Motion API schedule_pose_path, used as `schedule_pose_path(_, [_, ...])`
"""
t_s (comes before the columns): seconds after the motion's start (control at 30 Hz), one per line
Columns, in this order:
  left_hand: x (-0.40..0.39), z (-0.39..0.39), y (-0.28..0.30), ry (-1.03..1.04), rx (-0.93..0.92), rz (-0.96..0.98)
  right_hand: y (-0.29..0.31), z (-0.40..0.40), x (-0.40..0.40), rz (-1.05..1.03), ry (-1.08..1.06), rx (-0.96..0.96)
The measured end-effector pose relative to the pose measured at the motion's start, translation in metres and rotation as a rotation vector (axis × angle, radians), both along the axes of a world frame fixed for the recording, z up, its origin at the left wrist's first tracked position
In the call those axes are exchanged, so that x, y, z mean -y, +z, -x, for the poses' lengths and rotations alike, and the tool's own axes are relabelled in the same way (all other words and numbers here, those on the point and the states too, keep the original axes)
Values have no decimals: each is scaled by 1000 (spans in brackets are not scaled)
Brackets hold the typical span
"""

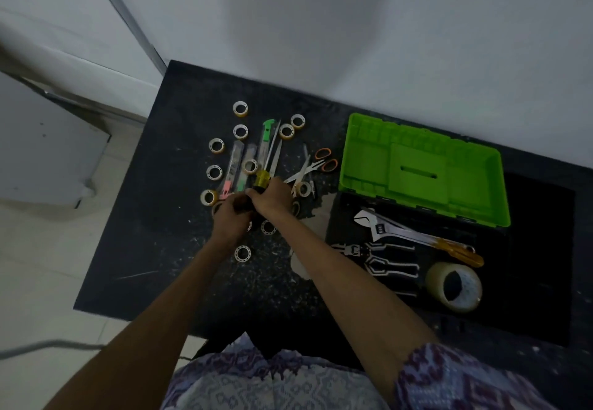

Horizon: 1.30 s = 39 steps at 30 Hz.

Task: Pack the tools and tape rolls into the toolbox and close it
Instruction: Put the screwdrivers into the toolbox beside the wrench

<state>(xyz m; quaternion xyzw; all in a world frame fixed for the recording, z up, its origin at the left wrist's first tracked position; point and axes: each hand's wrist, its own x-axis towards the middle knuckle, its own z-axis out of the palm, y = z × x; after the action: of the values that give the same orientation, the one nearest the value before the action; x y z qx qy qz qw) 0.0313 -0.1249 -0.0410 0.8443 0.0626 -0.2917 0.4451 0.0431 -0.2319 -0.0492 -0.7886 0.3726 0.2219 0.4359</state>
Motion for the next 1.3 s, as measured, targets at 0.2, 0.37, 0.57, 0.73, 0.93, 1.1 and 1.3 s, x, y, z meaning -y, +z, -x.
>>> schedule_pose_path(0.2, [-2,2,4,58,-7,113,8,7,3,-61,-79,42])
schedule_pose_path(0.37, [-7,20,1,200,-88,186,34,32,20,-162,-83,147])
schedule_pose_path(0.57, [23,59,8,77,-99,181,69,73,56,-246,-83,258])
schedule_pose_path(0.73, [65,105,33,-176,208,49,86,123,101,-236,-103,305])
schedule_pose_path(0.93, [93,154,39,-608,504,45,95,187,167,-81,-114,360])
schedule_pose_path(1.1, [100,196,28,-727,504,9,94,239,221,115,35,257])
schedule_pose_path(1.3, [98,215,17,-784,526,-61,93,274,269,404,276,162])
